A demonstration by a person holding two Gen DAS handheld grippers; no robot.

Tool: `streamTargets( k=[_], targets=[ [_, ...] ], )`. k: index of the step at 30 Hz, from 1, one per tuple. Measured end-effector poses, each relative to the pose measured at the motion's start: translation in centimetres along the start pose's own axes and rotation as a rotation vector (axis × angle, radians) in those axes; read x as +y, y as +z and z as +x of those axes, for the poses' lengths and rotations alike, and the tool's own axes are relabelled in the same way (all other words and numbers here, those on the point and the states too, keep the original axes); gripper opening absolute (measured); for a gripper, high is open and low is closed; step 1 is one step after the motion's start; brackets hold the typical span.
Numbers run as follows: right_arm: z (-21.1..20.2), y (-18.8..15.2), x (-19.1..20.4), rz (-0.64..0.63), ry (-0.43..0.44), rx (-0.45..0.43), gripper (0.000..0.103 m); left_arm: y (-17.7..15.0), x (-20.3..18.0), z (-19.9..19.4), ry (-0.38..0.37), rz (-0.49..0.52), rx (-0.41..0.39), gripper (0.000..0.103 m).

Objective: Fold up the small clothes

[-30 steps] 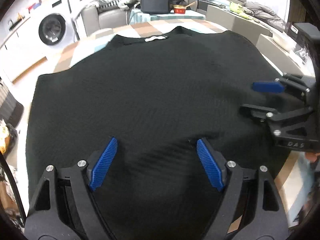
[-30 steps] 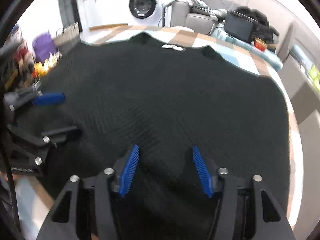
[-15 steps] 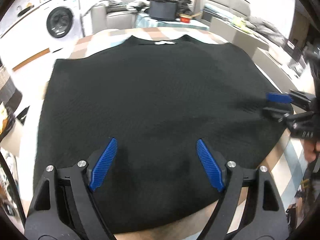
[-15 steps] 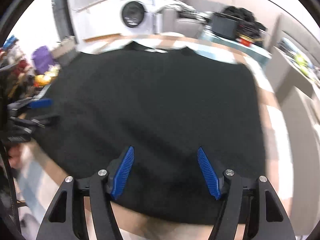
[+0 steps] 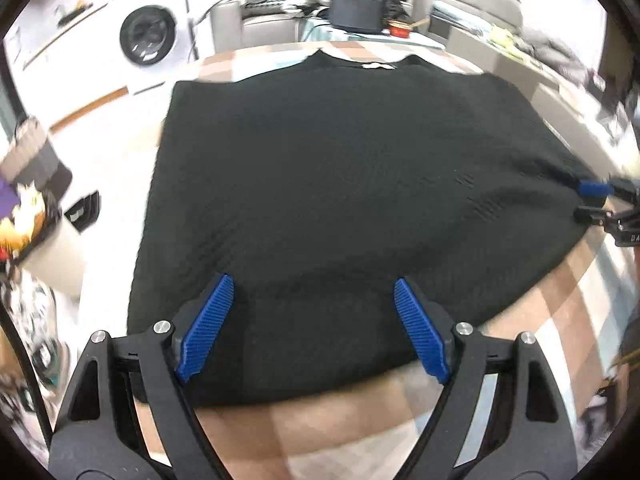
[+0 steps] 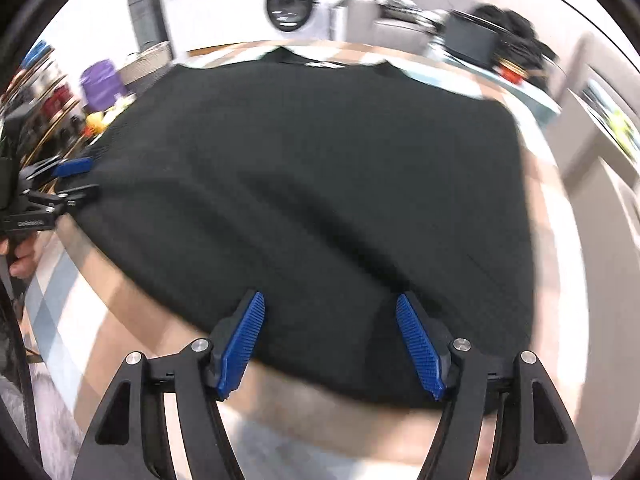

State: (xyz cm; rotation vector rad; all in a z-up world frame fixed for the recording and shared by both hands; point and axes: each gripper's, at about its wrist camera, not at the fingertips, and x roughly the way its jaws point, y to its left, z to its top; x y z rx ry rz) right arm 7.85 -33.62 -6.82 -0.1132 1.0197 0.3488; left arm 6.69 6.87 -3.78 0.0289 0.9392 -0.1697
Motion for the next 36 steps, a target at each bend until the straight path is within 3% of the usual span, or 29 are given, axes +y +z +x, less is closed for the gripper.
streamTargets(
  k=[4, 8, 12, 14, 15, 18, 19, 20, 25, 32, 36],
  targets=[
    [-1.3, 1.4, -0.6, 0.048, -0.018, -0.057, 0.069, 0.3, 1.0, -1.0, -0.02, -0.051, -0.028, 0.081],
    [1.1, 5.2, 1.6, 0.062, 0.004, -0.081, 0.069, 3.3, -0.7, 0.3, -0.025, -0.003, -0.052, 0.081],
    [4.5, 8.1, 4.2, 0.001, 0.029, -0.058, 0.069, 5.9, -2.4, 3.9, -0.015, 0.058, 0.002, 0.081],
    [5.8, 8.3, 3.9, -0.024, -0.017, -0.042, 0.069, 6.1, -2.2, 5.2, 0.005, 0.058, 0.037, 0.083],
    [5.7, 8.1, 3.4, -0.027, -0.018, -0.052, 0.069, 5.8, -1.7, 4.8, -0.015, 0.051, 0.009, 0.083],
    [4.4, 6.5, 0.2, 0.04, 0.047, -0.066, 0.07, 4.8, 0.0, 4.0, -0.002, 0.014, 0.001, 0.084],
    [4.1, 6.1, -0.7, 0.061, 0.023, -0.057, 0.07, 4.5, 0.6, 3.9, 0.01, -0.002, 0.002, 0.084],
    [3.6, 5.3, -1.7, 0.067, -0.058, -0.043, 0.07, 4.2, 1.3, 3.7, 0.026, -0.015, 0.003, 0.084],
    [1.7, 3.7, -3.8, 0.077, -0.111, -0.022, 0.073, 2.9, 2.2, 1.9, 0.033, -0.028, -0.018, 0.084],
    [1.8, 8.3, -1.2, 0.073, -0.101, -0.084, 0.078, 7.3, -0.2, 2.5, 0.014, 0.005, -0.066, 0.084],
    [5.1, 11.1, 1.1, 0.042, 0.0, -0.055, 0.079, 10.0, -1.9, 5.5, -0.008, 0.035, -0.028, 0.084]
  ],
)
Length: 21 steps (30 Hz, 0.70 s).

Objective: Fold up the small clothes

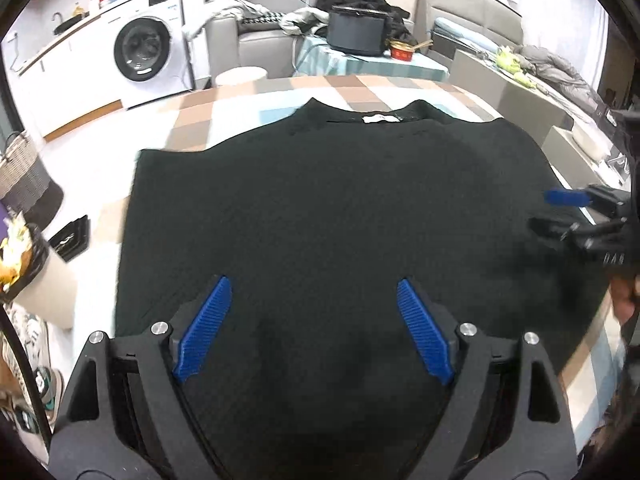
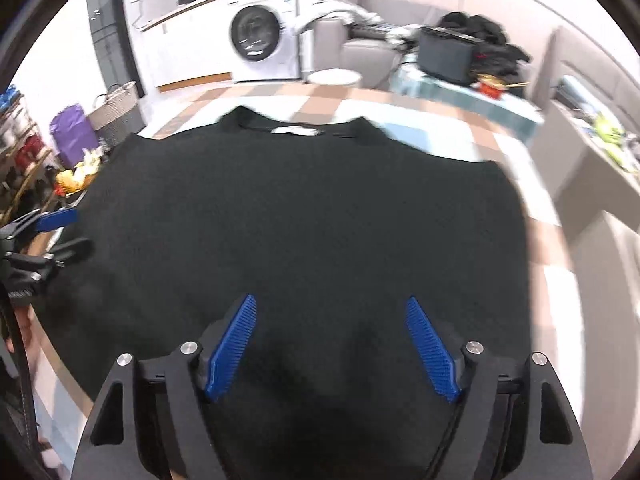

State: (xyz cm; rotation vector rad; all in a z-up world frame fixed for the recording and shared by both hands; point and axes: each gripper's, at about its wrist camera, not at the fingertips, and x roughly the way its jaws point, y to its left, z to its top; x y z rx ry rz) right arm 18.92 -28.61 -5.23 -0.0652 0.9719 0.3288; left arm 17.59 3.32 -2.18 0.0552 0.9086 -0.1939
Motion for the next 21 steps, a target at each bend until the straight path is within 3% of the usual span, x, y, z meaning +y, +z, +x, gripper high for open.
streamTargets(
  k=[2, 5, 7, 9, 12, 14, 21],
  targets=[
    [2.1, 0.3, 0.2, -0.008, 0.001, 0.045, 0.079, 0.6, -0.3, 1.5, 0.002, 0.019, 0.032, 0.084],
    [2.1, -0.2, -0.4, -0.059, -0.041, 0.038, 0.079, 0.5, 1.3, 2.8, 0.042, -0.022, 0.06, 0.084],
    [1.4, -0.7, -2.2, -0.015, -0.01, 0.034, 0.079, 0.1, 3.0, 2.7, 0.021, -0.082, 0.051, 0.083],
    [0.7, -1.4, -4.3, 0.009, -0.114, 0.049, 0.08, -0.4, 4.5, 2.2, 0.088, -0.102, 0.045, 0.081],
    [-0.6, -2.7, -7.4, 0.077, -0.117, 0.039, 0.081, -0.8, 5.0, 1.7, 0.087, -0.082, 0.038, 0.081],
    [-1.0, -2.9, -7.6, 0.053, -0.181, 0.052, 0.082, -0.8, 5.1, 1.6, 0.081, -0.082, 0.035, 0.081],
    [-0.6, 0.3, -5.1, 0.072, -0.147, 0.003, 0.082, 2.7, 3.2, 2.6, 0.016, -0.091, 0.011, 0.081]
  ],
)
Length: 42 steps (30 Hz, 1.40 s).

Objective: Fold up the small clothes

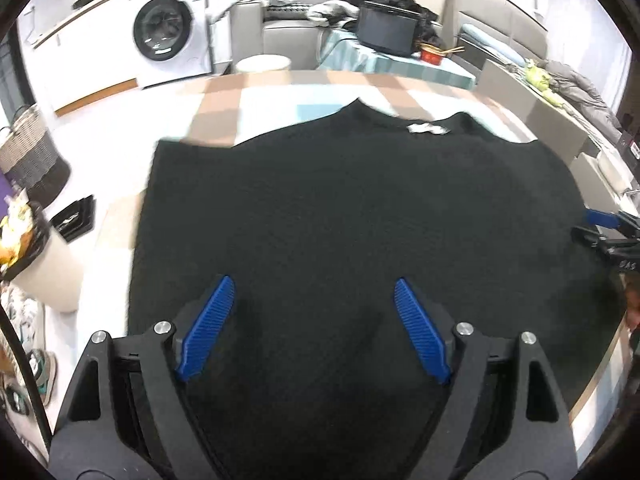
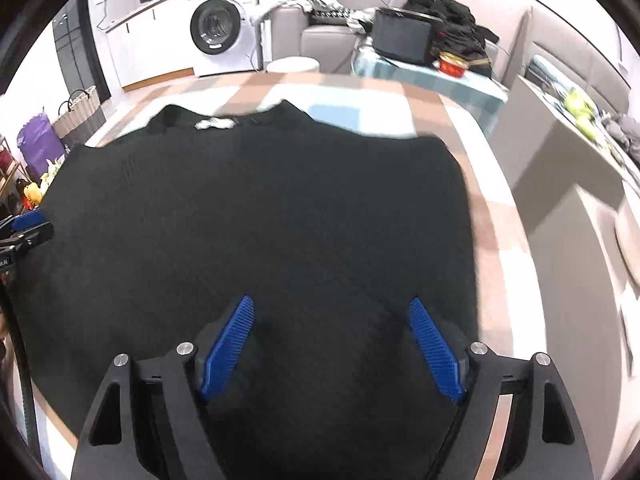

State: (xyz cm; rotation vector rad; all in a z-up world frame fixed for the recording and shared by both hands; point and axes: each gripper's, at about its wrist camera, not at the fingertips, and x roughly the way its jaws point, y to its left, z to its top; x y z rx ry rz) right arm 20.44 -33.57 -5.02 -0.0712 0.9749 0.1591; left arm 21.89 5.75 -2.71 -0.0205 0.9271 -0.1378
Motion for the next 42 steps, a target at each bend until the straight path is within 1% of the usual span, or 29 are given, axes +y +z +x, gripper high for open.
streamTargets(
  k=[1, 2, 4, 7, 8, 9, 10, 12, 13, 15, 16, 17, 18, 20, 22, 24, 26, 29, 31, 32, 34, 35, 39, 41, 42],
  targets=[
    [0.5, 0.8, 0.8, 0.002, 0.016, -0.009, 0.082, 0.8, -0.8, 0.7, -0.002, 0.014, 0.008, 0.081],
    [1.0, 1.8, 1.7, 0.007, 0.055, -0.019, 0.082, 1.6, -1.9, 1.5, 0.004, 0.04, 0.013, 0.081],
    [2.2, 2.8, 2.9, 0.009, 0.097, -0.01, 0.082, 2.4, -3.2, 2.6, 0.006, 0.076, 0.02, 0.081],
    [4.5, 3.5, 4.0, -0.049, 0.066, 0.035, 0.082, 2.7, -3.6, 4.7, 0.022, 0.102, 0.061, 0.083],
    [4.5, 3.6, 3.7, -0.053, 0.08, 0.019, 0.083, 2.6, -3.3, 4.6, 0.005, 0.097, 0.047, 0.083],
    [4.5, 3.6, 3.3, -0.052, 0.09, 0.022, 0.083, 2.5, -2.8, 4.3, -0.008, 0.088, 0.041, 0.083],
    [4.3, 3.5, 2.6, -0.047, 0.093, 0.02, 0.083, 2.3, -2.2, 4.2, -0.005, 0.081, 0.039, 0.085],
    [4.3, 3.1, 0.6, -0.019, 0.026, 0.028, 0.083, 2.0, -0.5, 3.9, 0.05, 0.045, 0.033, 0.089],
    [4.3, 2.9, -0.5, 0.006, 0.007, 0.032, 0.083, 1.9, 0.5, 3.9, 0.071, 0.024, 0.039, 0.089],
    [3.9, 2.4, -2.9, 0.063, -0.024, 0.038, 0.083, 1.7, 2.0, 3.5, 0.034, -0.011, 0.028, 0.086],
    [3.7, 2.1, -3.7, 0.08, -0.04, 0.04, 0.083, 1.6, 2.1, 3.3, 0.035, -0.006, 0.026, 0.085],
    [3.4, 1.8, -4.4, 0.091, -0.026, 0.042, 0.083, 1.5, 2.0, 3.2, 0.055, 0.013, 0.028, 0.086],
    [3.1, 1.7, -4.4, 0.08, -0.029, 0.042, 0.083, 1.4, 1.6, 3.1, 0.098, 0.04, 0.029, 0.086],
    [2.5, 1.2, -3.9, 0.038, -0.088, 0.052, 0.083, 0.9, 1.5, 2.5, 0.141, 0.054, 0.024, 0.086],
    [1.4, 0.4, -3.8, 0.035, -0.093, 0.054, 0.083, 0.0, 1.6, 1.5, 0.144, 0.043, 0.022, 0.086],
    [-0.1, -1.2, -4.2, 0.057, -0.068, 0.048, 0.083, -1.3, 2.0, -0.2, 0.157, 0.03, 0.01, 0.086],
    [-1.5, -3.4, -4.6, 0.074, -0.038, 0.049, 0.083, -3.4, 2.6, -2.1, 0.183, 0.021, 0.005, 0.086],
    [-3.6, -7.2, -5.3, 0.114, 0.021, 0.048, 0.083, -6.1, 3.4, -4.1, 0.219, 0.004, 0.014, 0.086],
    [-4.8, -9.3, -5.5, 0.138, 0.031, 0.034, 0.083, -8.3, 4.1, -5.2, 0.232, -0.023, 0.031, 0.086],
    [-5.8, -10.5, -5.8, 0.17, 0.046, 0.018, 0.083, -9.3, 4.5, -5.8, 0.218, -0.043, 0.024, 0.087],
    [-6.7, -11.6, -6.0, 0.225, 0.095, 0.009, 0.083, -11.0, 5.3, -7.3, 0.184, -0.099, 0.023, 0.087],
    [-7.3, -12.2, -5.8, 0.231, 0.109, 0.007, 0.083, -11.5, 5.6, -7.7, 0.175, -0.11, 0.026, 0.087],
    [-7.9, -13.5, -5.9, 0.23, 0.116, 0.003, 0.083, -13.7, 5.8, -9.0, 0.15, -0.111, 0.06, 0.087],
    [-8.0, -13.9, -6.6, 0.26, 0.167, -0.011, 0.083, -14.4, 5.9, -9.3, 0.129, -0.115, 0.057, 0.087],
    [-7.9, -13.9, -6.8, 0.272, 0.172, -0.013, 0.082, -14.7, 6.0, -9.5, 0.121, -0.121, 0.052, 0.085]
  ],
)
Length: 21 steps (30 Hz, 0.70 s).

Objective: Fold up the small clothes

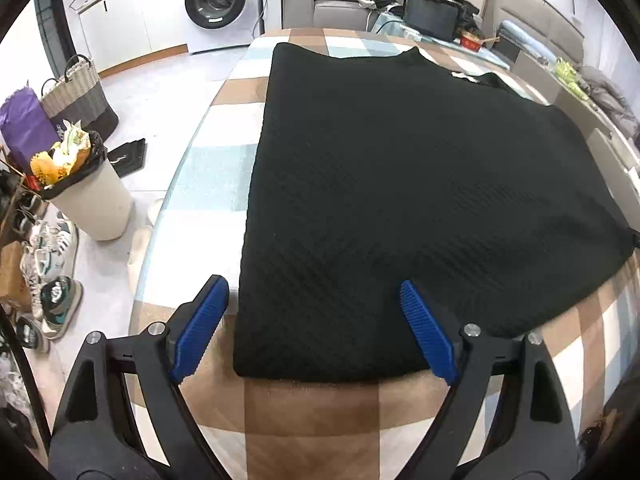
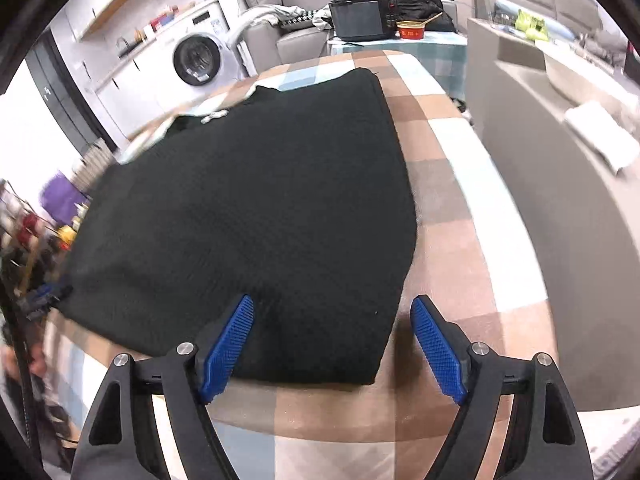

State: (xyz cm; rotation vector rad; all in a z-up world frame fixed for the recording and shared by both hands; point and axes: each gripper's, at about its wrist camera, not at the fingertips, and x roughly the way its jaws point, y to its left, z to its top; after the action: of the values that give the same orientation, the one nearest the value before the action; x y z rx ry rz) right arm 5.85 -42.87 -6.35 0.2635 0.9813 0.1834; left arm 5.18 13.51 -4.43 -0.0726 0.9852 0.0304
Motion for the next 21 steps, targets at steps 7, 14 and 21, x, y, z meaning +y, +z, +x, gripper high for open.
streamTargets(
  k=[7, 14, 21],
  targets=[
    [1.1, 1.5, 1.0, -0.062, 0.043, 0.006, 0.033, 0.8, -0.6, -0.2, -0.042, -0.01, -0.045, 0.022],
    [0.7, 0.4, 1.7, -0.107, 0.023, 0.04, 0.021, 0.1, -0.2, -0.9, -0.034, -0.015, -0.043, 0.016],
    [0.2, -0.7, 2.4, -0.101, -0.023, 0.033, 0.045, -1.6, 0.8, -2.6, -0.012, -0.064, -0.036, 0.034]
  ],
)
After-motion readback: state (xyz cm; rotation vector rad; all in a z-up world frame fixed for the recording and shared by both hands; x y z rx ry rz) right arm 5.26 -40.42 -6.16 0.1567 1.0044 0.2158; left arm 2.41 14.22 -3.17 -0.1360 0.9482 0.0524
